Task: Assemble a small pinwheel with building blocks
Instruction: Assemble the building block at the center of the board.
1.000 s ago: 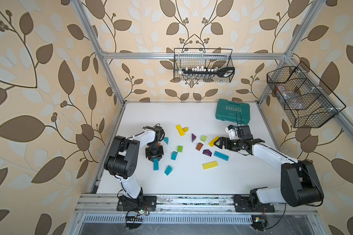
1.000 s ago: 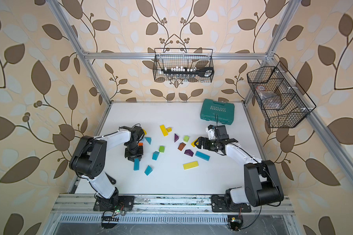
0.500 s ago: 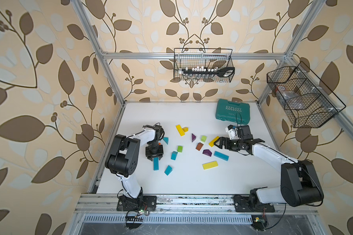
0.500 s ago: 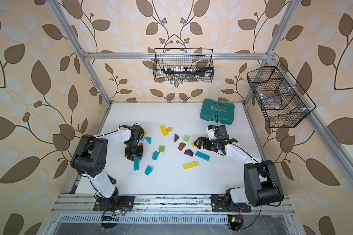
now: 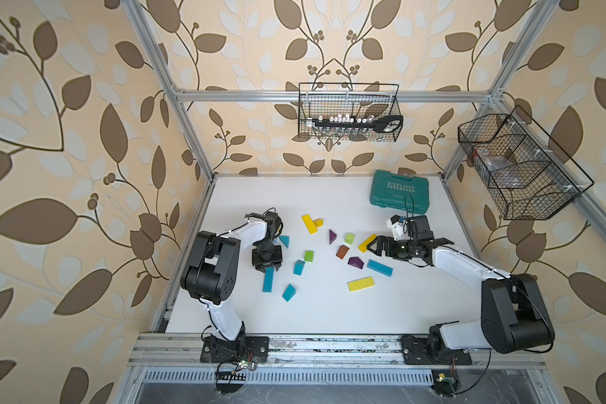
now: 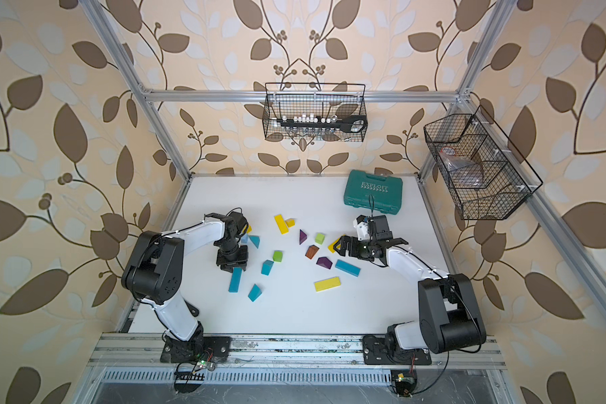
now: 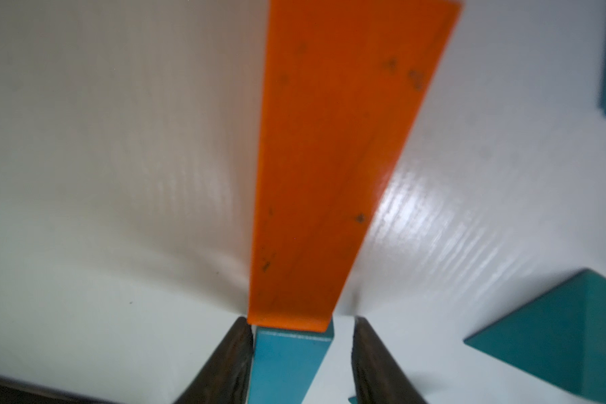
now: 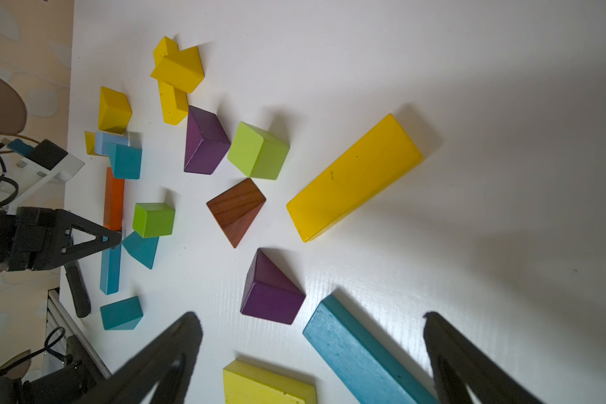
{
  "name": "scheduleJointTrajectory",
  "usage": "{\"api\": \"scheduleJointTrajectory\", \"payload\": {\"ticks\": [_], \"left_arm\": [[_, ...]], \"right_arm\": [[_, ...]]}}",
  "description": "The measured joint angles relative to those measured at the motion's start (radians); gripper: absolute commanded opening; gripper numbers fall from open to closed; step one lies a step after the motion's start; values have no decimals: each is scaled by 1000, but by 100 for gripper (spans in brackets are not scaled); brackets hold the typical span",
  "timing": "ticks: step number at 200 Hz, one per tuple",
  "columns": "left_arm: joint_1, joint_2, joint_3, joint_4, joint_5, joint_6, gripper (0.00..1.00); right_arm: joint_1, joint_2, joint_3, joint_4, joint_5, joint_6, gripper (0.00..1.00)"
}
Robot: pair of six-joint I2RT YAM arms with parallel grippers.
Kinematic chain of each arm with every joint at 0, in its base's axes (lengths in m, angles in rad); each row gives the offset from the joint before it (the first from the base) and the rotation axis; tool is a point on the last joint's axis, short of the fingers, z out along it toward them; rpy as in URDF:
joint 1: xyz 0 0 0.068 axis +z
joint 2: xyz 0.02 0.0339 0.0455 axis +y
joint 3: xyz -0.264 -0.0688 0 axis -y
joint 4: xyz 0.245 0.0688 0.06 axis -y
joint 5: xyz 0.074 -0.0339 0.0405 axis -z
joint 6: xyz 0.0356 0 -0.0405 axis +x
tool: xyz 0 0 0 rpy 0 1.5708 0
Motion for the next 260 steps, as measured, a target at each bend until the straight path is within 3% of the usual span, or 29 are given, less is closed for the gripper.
{"api": "scheduleJointTrajectory", "payload": {"ticks": [60, 110, 218, 260], "left_arm": [[0, -2, -1, -25, -28, -8, 53], [0, -10, -26, -18, -27, -13, 42], [0, -19, -46, 11, -6, -16, 41], [0, -34, -46, 1, 0, -17, 52]], "right_arm": [[0, 0, 0, 0, 0, 0, 100], [0, 0, 0, 0, 0, 0, 100], [0, 0, 0, 0, 0, 0, 100], [0, 0, 0, 0, -1, 0, 100]]}}
